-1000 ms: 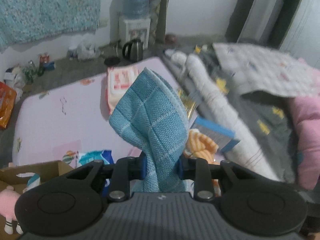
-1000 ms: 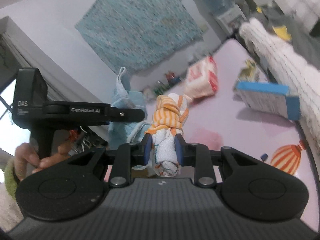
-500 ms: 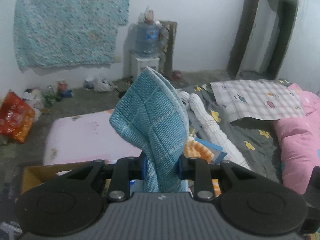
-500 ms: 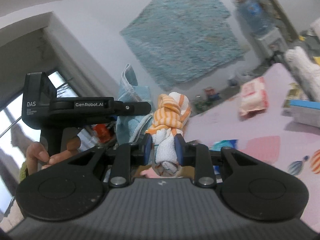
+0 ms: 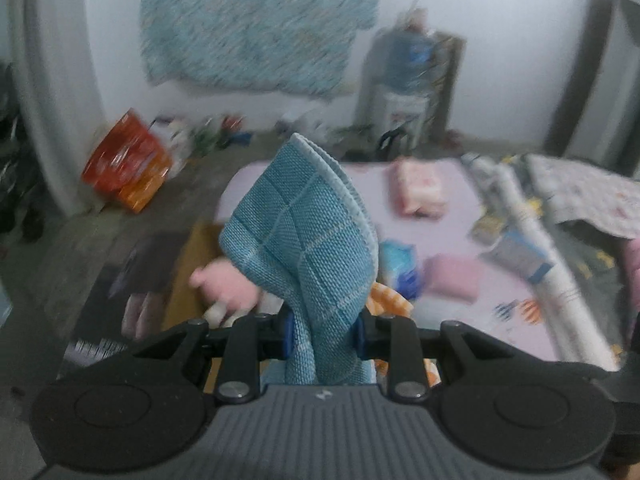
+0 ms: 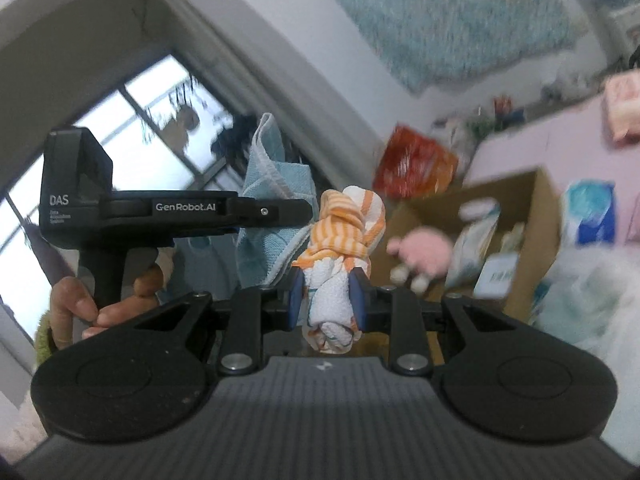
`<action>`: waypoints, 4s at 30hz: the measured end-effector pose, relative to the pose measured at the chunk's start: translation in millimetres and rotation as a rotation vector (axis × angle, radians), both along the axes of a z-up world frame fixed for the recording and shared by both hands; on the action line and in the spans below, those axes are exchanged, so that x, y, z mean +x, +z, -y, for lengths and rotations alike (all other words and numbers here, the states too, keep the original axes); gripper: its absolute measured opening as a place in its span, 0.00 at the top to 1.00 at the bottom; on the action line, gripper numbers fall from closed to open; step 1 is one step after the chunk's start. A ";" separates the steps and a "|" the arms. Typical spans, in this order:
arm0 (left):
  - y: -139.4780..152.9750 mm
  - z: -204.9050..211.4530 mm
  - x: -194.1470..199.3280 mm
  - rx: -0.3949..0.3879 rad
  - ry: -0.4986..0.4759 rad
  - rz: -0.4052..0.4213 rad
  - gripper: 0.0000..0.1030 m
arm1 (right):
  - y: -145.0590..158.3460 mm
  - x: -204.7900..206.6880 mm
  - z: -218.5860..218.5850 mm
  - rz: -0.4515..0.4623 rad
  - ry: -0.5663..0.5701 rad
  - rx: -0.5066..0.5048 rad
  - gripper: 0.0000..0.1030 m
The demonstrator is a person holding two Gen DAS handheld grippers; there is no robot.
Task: Organize soft objects
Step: 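Carry the towel in the left tool and rolled cloth in the right tool to the box, then open the left tool to drop the towel while the right tool releases the cloth into the box, then move both tools back over the bed toward the pink sponge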
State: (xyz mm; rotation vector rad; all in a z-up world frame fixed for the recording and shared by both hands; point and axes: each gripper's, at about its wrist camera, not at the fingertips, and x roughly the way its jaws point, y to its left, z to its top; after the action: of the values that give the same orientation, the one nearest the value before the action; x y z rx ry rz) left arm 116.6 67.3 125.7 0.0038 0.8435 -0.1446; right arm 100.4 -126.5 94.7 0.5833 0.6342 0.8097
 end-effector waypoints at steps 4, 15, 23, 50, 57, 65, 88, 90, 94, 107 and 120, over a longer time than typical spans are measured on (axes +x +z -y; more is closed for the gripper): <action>-39.9 -37.5 14.8 0.013 0.040 -0.088 0.72 | -27.6 12.3 -48.9 -0.083 0.039 -0.072 0.77; -140.2 -89.3 76.2 0.093 0.053 -0.280 0.72 | -93.2 72.7 -131.9 -0.251 0.046 -0.328 0.77; -167.1 -83.7 100.0 0.190 0.011 -0.316 0.70 | -111.0 105.6 -150.2 -0.296 -0.034 -0.418 0.76; -171.0 -93.0 105.4 0.256 0.029 -0.240 0.45 | -206.5 164.2 -167.4 -0.727 -0.027 -0.200 0.73; -165.1 -98.6 102.7 0.192 0.048 -0.235 0.33 | -184.2 152.3 -159.1 -0.638 -0.035 -0.219 0.69; -137.3 -86.9 84.5 0.206 0.060 -0.168 0.18 | -153.7 137.4 -129.5 -0.541 -0.035 -0.165 0.55; -64.4 108.4 38.3 0.168 -0.272 -0.041 0.11 | -74.5 -4.0 119.2 -0.245 -0.252 0.089 0.44; -69.3 133.2 42.6 0.178 -0.308 -0.044 0.11 | -75.9 -14.5 150.7 -0.227 -0.325 0.085 0.43; -82.9 175.2 61.5 0.175 -0.349 -0.088 0.11 | -88.5 -25.0 208.4 -0.235 -0.450 0.080 0.42; -145.7 254.3 178.7 0.096 -0.254 -0.341 0.11 | -162.7 60.9 253.3 -0.361 -0.505 0.030 0.43; -220.2 276.6 264.3 0.027 -0.131 -0.547 0.11 | -216.5 174.6 245.7 -0.404 -0.517 -0.051 0.77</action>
State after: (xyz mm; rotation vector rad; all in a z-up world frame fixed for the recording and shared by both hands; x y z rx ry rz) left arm 380.9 -209.3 -94.5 0.0463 1.3920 -0.2638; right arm 275.0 -372.2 -121.8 0.8292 0.8215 0.1875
